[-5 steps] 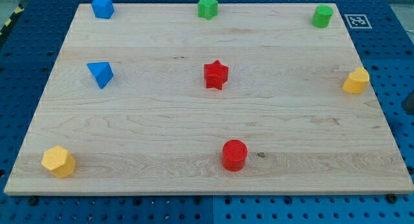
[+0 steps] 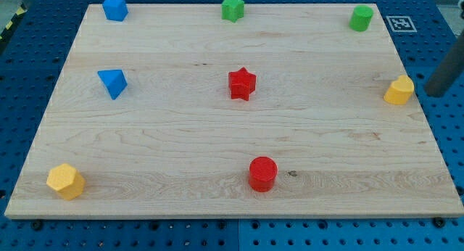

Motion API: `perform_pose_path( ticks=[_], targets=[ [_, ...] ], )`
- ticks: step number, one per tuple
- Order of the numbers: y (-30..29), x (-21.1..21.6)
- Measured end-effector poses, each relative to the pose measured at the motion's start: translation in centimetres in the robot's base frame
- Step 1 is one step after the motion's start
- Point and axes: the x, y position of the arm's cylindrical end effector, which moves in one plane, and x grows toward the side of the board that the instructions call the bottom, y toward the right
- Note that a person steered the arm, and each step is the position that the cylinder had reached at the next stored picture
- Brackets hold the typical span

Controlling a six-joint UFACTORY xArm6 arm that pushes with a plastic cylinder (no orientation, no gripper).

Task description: Move the yellow heart slightly left

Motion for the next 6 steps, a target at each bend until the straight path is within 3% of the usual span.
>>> perform_pose_path(
  ticks=[3, 6],
  targets=[
    [-11.1, 0.0],
    [-13.7, 0.0]
  ],
)
